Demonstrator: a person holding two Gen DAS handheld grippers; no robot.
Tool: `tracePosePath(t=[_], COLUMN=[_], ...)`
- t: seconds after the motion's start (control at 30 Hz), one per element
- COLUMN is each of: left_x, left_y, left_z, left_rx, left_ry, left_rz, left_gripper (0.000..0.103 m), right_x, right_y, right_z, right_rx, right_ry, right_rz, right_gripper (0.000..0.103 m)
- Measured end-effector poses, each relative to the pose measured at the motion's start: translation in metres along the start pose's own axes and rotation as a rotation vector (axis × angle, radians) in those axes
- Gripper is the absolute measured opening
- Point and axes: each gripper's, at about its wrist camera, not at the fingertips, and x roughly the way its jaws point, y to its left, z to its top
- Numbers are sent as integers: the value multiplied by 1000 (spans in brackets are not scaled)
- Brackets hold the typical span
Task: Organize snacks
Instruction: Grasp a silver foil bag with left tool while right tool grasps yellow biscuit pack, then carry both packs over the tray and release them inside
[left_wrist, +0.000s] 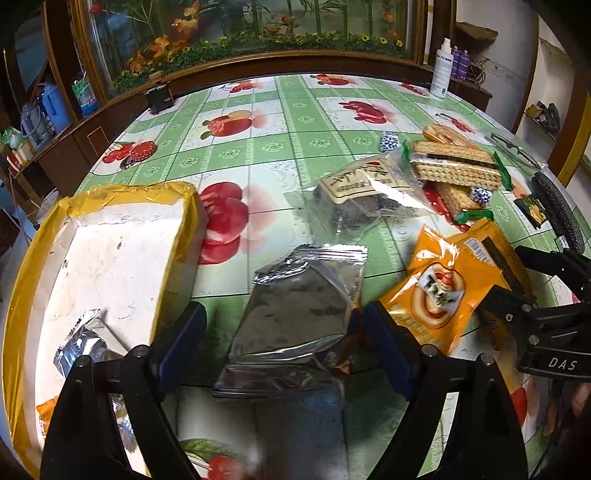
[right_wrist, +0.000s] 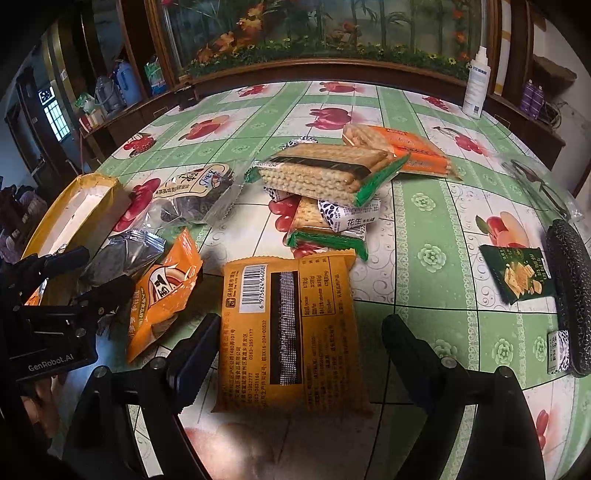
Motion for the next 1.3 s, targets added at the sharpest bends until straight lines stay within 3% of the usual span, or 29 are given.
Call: tracePosePath(t=[0.13,0.37,0.47,0.5,0.53,0.9,1.3], left_x=[6,8,4,2,2,-31,-100], left_y=[-6,-9,-13,-13,-11,-14,-3], left_z=[-3,-3,-5,-6,-6,-18,-32], left_rx=[81,46,39,34,13,-45,-78], left_ry=[25,-3,-20,-29,-24,-81,-177], left_rz=[18,-26,-25,-19,-49,-97,15], left_gripper=[88,88,78,62,58,58,58], right_x=[3,6,2,1,0,-38,-100], right_y=[3,7,3,2,-1,-20,11], right_z=[1,1,0,-1,-2,-18,-14], right_rx=[-20,-49,-48,-46,-40,4,-37], right_ry=[-2,-10,-21,-22,-20,-78,-201], right_rz=[-17,-48,-47,-54,-46,-24,66], right_gripper=[89,88,75,71,71,71,71])
